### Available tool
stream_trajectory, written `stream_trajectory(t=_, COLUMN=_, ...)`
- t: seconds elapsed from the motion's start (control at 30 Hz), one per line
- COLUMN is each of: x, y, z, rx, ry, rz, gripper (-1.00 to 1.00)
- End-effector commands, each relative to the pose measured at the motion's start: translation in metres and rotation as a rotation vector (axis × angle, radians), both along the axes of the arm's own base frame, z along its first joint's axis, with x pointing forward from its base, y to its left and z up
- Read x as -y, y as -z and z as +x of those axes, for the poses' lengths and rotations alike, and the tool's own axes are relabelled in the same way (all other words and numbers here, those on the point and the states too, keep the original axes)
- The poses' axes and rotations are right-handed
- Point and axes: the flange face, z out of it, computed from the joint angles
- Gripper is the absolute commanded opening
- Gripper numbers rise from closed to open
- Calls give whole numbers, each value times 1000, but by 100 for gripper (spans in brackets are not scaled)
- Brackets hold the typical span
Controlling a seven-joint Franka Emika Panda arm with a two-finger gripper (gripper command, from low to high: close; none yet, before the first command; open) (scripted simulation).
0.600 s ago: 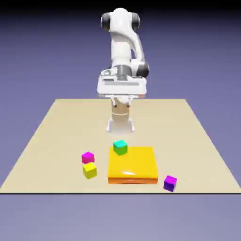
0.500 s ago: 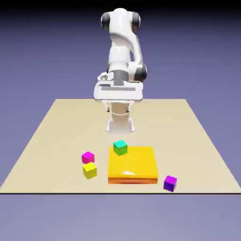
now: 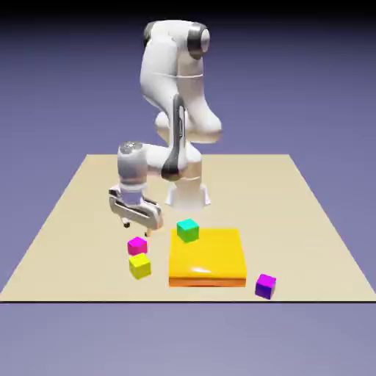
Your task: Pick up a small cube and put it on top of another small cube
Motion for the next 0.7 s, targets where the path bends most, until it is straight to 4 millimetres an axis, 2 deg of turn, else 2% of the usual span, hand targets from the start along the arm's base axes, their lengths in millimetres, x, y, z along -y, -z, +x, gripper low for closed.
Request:
stream_trajectory(t=0.0, x=0, y=9, z=1, rx=0, ry=-2, rz=0, gripper=0)
stream_trajectory(t=0.17, x=-1, y=57, z=-1, rx=0, ry=-1, rz=0, gripper=0)
stream_trajectory(t=0.2, x=-2, y=61, z=-1, rx=0, ry=-1, rz=0, gripper=0)
stream_trajectory(t=0.23, x=-2, y=61, z=-1, rx=0, ry=-1, rz=0, gripper=-100)
stream_trajectory(t=0.27, x=-2, y=61, z=-1, rx=0, ry=-1, rz=0, gripper=-100)
stream_trajectory(t=0.5, x=-1, y=-6, z=0, rx=0, ry=-1, rz=0, gripper=-100)
stream_trajectory(t=0.57, x=-1, y=-9, z=0, rx=0, ry=-1, rz=1, gripper=-100)
stream_trajectory(t=0.67, x=-5, y=-29, z=42, rx=0, ry=45, rz=0, gripper=-100)
